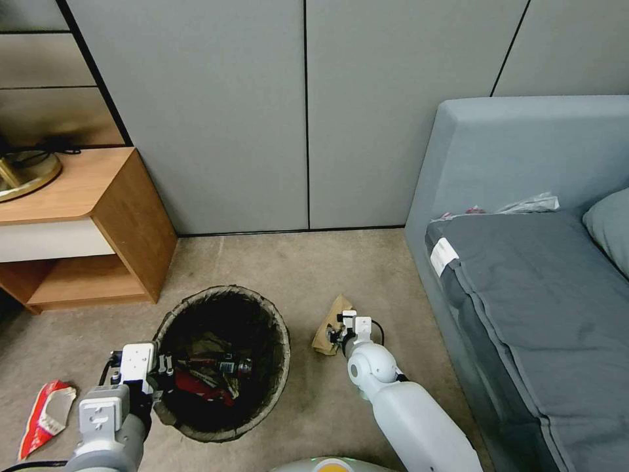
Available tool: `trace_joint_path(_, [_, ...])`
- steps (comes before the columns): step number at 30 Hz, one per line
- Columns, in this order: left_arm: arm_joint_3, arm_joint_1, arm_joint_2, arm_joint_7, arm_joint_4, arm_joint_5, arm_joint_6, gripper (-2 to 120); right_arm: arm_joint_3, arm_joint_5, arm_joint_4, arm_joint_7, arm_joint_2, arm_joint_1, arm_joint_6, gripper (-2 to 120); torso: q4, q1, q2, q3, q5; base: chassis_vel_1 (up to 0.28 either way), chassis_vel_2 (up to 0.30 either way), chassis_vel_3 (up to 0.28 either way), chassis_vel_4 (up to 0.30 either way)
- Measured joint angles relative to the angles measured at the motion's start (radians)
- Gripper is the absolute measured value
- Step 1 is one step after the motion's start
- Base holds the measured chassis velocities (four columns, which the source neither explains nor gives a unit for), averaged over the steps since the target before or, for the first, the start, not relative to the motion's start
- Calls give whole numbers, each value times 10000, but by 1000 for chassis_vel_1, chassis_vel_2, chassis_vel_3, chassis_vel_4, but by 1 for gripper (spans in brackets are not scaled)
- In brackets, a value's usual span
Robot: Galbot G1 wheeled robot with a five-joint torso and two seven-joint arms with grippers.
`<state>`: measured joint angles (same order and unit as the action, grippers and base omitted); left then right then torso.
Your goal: Pick up the trash bin, then pick up the garbage from the floor and place it into the trash bin.
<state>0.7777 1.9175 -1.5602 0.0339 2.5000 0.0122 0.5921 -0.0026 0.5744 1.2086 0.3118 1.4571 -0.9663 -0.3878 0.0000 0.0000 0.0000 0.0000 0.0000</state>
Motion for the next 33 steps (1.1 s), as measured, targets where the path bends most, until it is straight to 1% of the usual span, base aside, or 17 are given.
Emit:
trace_joint_path(3, [-7, -6, 20, 3, 0, 0, -1, 1, 28, -26, -74, -27, -7, 0, 42, 17, 0, -1, 0, 0, 0, 0, 0, 0, 0])
trace_joint_path(4, [-8, -8, 32, 4, 0, 1, -1, 1, 39, -30, -110, -39, -7, 6, 61, 10, 0, 0, 0, 0, 0, 0, 0, 0, 0])
trace_joint_path(5, [-8, -8, 32, 4, 0, 1, -1, 1, 39, -30, -110, -39, -7, 6, 61, 10, 0, 0, 0, 0, 0, 0, 0, 0, 0])
trace_joint_path(6, [-10, -9, 43, 5, 0, 0, -1, 1, 46, -36, -135, -44, -7, 20, 82, 5, 0, 0, 0, 0, 0, 0, 0, 0, 0])
trace_joint_path(8, [-13, -10, 49, 6, 0, 0, -1, 1, 56, -43, -160, -48, -6, 40, 101, 0, 0, 0, 0, 0, 0, 0, 0, 0, 0])
trace_joint_path(13, [-22, -5, 52, 8, 0, -1, -2, 1, 77, -85, -208, -49, 3, 61, 185, 0, 0, 0, 0, 0, 0, 0, 0, 0, 0])
trace_joint_path(16, [-30, -1, 71, 11, 0, -2, -2, 1, 130, -133, -28, -46, -25, 27, 250, 0, 0, 0, 0, 0, 0, 0, 0, 0, 0])
trace_joint_path(19, [-33, -3, 90, 12, 0, -6, -1, 1, 201, -104, 572, 52, -172, -51, 261, 0, 0, -1, 0, 0, 0, 0, 0, 0, 0])
trace_joint_path(22, [-35, -3, 129, 12, 0, -34, -2, 1, 261, 56, 1867, 227, -546, -189, 126, 0, 0, -1, 0, 0, 0, 0, 0, 0, 0])
trace_joint_path(23, [-35, -3, 129, 12, 0, -34, -2, 1, 261, 56, 1867, 227, -546, -189, 126, 0, 0, -1, 0, 0, 0, 0, 0, 0, 0])
trace_joint_path(24, [-37, -2, 147, 12, 0, -58, -1, 1, 274, 100, 2329, 233, -682, -235, 31, 0, -1, 0, 0, 1, 0, 0, 0, 0, 0])
trace_joint_path(25, [-37, -3, 154, 13, 0, -67, -2, 1, 276, 113, 2477, 232, -722, -249, 1, 0, -1, 0, 0, 0, 0, 0, 0, 0, 0])
trace_joint_path(26, [-42, -2, 181, 12, 0, -98, -1, 1, 283, 135, 3311, 231, -937, -298, -97, 0, -1, -1, 0, 0, 0, 0, 0, 0, 0])
trace_joint_path(27, [-42, -2, 181, 12, 0, -98, -1, 1, 283, 135, 3311, 231, -937, -298, -97, 0, -1, -1, 0, 0, 0, 0, 0, 0, 0])
trace_joint_path(30, [-60, 9, 226, 9, 0, -129, 4, 1, 253, 24, 4470, 106, -1235, -283, -148, 0, -1, 0, 0, 0, 0, 0, 0, 0, 0])
trace_joint_path(31, [-60, 9, 226, 9, 0, -129, 4, 1, 253, 24, 4470, 106, -1235, -283, -148, 0, -1, 0, 0, 0, 0, 0, 0, 0, 0])
trace_joint_path(33, [-63, 23, 267, 7, 0, -172, 17, 1, 200, 8, 5259, -42, -1418, -226, -243, 0, 0, 0, 0, 0, 1, 0, 0, 0, 0])
